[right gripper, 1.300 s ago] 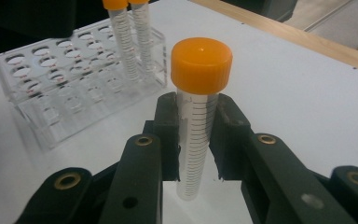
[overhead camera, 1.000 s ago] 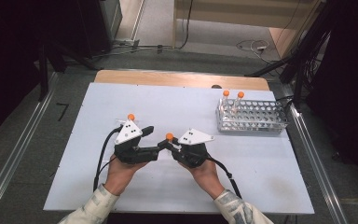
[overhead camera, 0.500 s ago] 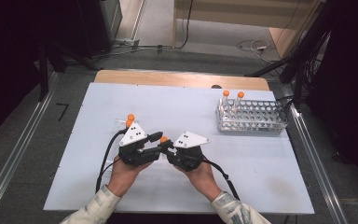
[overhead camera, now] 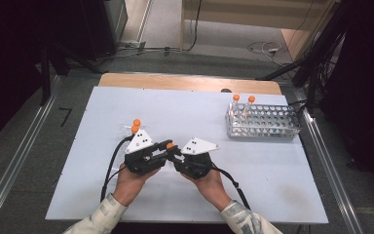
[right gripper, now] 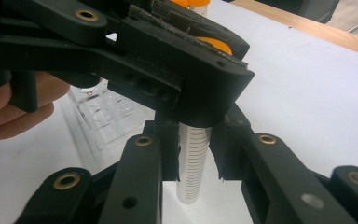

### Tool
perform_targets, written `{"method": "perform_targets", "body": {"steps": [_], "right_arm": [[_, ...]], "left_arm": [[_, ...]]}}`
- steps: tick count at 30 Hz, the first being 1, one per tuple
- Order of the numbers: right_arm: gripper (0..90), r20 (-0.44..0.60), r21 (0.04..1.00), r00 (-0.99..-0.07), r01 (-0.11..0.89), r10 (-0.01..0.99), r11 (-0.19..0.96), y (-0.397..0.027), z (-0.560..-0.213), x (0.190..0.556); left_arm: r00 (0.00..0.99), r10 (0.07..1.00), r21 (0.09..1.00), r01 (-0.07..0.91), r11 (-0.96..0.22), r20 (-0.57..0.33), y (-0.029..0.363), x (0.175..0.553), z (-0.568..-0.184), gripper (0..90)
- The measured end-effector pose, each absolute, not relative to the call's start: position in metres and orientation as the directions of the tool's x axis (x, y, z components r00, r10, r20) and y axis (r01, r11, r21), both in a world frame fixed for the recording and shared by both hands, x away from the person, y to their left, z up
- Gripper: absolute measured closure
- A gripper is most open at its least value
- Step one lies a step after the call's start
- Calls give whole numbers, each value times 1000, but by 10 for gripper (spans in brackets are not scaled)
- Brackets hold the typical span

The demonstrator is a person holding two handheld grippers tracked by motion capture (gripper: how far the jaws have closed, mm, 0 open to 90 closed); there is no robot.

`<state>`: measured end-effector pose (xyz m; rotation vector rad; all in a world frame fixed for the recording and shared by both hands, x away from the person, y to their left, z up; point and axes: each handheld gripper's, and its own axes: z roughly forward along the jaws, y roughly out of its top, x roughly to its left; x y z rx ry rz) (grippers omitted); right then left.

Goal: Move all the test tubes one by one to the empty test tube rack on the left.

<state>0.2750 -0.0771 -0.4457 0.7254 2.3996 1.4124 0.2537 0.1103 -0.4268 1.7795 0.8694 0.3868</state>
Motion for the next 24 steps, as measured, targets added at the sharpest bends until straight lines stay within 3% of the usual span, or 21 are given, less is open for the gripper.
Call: {"method": "perform_targets", "body": {"steps": [2,8,12,18,24], "right_arm": [[708,24,870,-840,285,542,402,-77,-446,275],[407,19,862,-846,283,533,419,-77,-446,275],[284,20,852,-834,303,552,427,-79,-447,278],[217,29,849,-821,321,570,420,-84,-445,281],[212,30,841,-808,338,588,423,-89,-446,284]], "left_arm": [[681,716,914,373,-164,-150,111,254,-427,700],[677,720,919,363,-152,-149,113,253,-423,701],[672,725,922,361,-141,-152,116,253,-421,701],[659,734,925,361,-118,-163,125,253,-414,701],[644,744,927,363,-93,-178,135,253,-408,701]]}}
